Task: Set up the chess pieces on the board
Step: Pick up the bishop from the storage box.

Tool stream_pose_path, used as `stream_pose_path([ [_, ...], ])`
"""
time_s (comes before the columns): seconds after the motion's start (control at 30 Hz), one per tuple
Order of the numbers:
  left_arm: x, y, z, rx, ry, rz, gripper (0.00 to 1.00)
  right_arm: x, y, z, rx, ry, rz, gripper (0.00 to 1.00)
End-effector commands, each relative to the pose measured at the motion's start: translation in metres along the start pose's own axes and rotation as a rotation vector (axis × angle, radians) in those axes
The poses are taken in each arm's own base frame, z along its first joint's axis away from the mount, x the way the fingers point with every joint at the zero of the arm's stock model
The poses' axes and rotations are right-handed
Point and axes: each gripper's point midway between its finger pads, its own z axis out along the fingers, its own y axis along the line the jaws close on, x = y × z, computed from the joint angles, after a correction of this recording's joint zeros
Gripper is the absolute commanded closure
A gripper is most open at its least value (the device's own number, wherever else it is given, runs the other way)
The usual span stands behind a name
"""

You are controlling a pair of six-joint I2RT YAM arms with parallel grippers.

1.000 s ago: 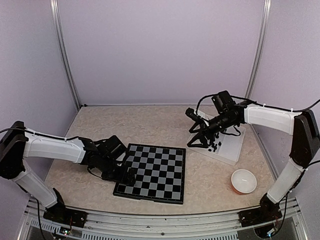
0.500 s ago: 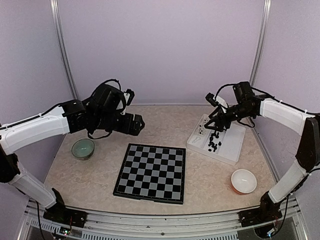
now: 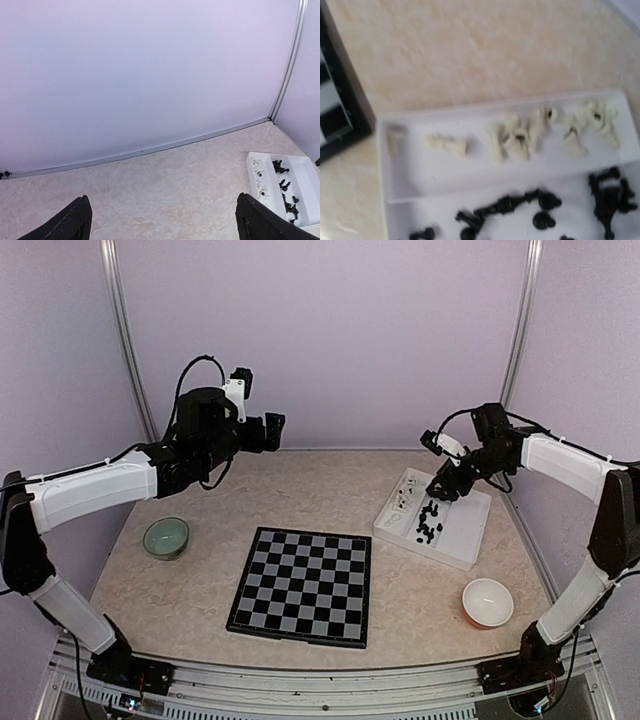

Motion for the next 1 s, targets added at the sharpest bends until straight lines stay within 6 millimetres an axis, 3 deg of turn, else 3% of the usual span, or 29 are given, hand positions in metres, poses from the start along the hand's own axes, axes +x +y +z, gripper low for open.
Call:
stream_pose_path([
  [0.0,0.027,0.021,0.001,-0.069,-0.001,-0.027,0.01,0.036,-0.01,0.016,0.017,0.151,-0.009,0.37],
  [0.07,0.019,0.046,-0.01,-0.225,-0.045,-0.024,0.01,0.042,-0.019,0.024,0.034,0.189,-0.001,0.42],
  [0.13,0.025,0.056,-0.012,-0.324,-0.021,0.067,0.01,0.045,-0.032,0.032,0.059,0.222,0.014,0.47],
  [0.2,0.032,0.042,-0.011,-0.364,-0.014,0.231,0.01,0.049,-0.046,0.043,0.057,0.242,0.044,0.51],
  [0.27,0.046,0.032,-0.017,-0.357,-0.018,0.265,0.01,0.053,-0.058,0.053,0.05,0.249,0.089,0.53],
  [0.37,0.052,0.007,-0.018,-0.285,0.013,0.317,0.01,0.061,-0.072,0.067,0.038,0.258,0.156,0.54],
  [0.57,0.077,-0.044,0.007,-0.001,0.198,0.262,0.22,0.076,-0.075,0.091,-0.024,0.304,0.219,0.53],
  [0.8,0.081,-0.05,0.01,0.111,0.255,0.164,0.28,0.084,-0.072,0.099,-0.049,0.324,0.244,0.55],
  [0.97,0.081,-0.045,0.011,0.093,0.253,0.164,0.27,0.091,-0.07,0.103,-0.06,0.35,0.254,0.65],
])
